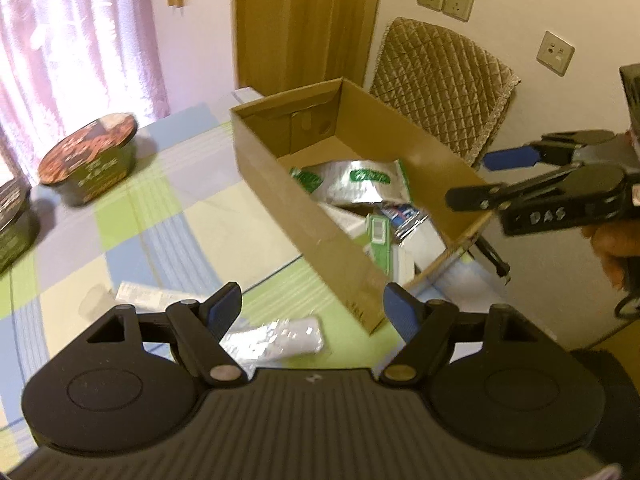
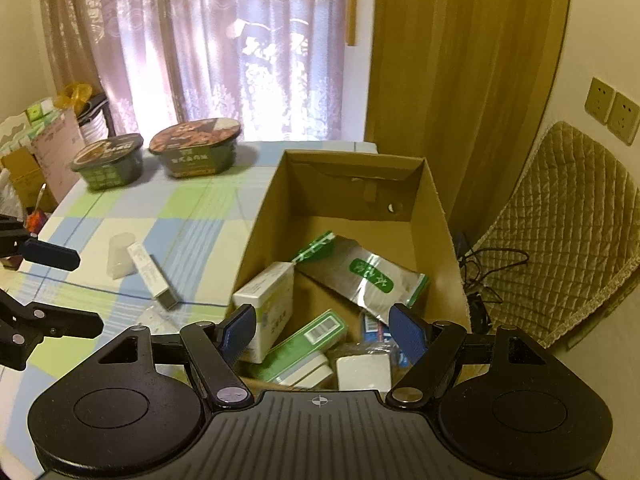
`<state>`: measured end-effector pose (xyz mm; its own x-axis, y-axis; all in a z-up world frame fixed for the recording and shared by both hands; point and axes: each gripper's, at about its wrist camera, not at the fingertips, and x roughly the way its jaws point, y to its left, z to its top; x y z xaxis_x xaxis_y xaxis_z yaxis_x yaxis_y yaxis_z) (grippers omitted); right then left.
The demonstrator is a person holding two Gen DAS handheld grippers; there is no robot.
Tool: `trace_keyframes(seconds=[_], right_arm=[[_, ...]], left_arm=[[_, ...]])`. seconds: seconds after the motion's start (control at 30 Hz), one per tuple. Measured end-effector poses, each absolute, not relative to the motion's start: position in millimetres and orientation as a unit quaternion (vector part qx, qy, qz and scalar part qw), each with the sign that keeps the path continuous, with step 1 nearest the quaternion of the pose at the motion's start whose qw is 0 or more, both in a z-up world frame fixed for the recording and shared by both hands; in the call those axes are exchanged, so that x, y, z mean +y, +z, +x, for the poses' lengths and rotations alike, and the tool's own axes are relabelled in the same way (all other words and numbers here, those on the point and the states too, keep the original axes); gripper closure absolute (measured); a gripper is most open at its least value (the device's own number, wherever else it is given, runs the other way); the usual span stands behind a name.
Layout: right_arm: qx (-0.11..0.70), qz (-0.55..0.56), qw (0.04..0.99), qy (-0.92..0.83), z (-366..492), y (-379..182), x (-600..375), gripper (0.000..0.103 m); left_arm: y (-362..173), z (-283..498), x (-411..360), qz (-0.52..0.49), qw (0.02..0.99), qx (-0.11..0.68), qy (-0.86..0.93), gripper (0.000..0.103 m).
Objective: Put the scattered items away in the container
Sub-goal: 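Move both grippers back over the red packet and white remote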
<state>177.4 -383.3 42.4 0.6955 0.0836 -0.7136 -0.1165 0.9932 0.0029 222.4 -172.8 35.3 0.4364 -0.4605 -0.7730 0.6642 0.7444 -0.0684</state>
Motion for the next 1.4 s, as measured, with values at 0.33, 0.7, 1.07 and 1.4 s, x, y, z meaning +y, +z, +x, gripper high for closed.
trace_keyframes(seconds=[0.33,0.7,1.07,1.4], right_arm=[[0.371,-0.037,0.920,0.116,146.6,61.1,-331.4,0.024],[0.393,-0.153,0.875,0.236,146.2,35.3,-260.0,0.024],[0.435,-0.335,0.767,0.333,179.0,-20.5,-214.0,0.024],[0.444,-0.445,0.680,0.379,208.1,-65.0,-195.8,0.024]], left_arm=[[19.0,194.8,-102.4,0.125,0.848,0.433,-0.279,0.029],[-26.9,167.3,-77.2,0.142,0.829,0.461,-0.283,0.028],[-62.1,175.1,-82.3,0.227,0.798,0.447,-0.335,0.028],[-88.9,192.9,-96.2,0.292,0.756,0.443,-0.382,0.029]])
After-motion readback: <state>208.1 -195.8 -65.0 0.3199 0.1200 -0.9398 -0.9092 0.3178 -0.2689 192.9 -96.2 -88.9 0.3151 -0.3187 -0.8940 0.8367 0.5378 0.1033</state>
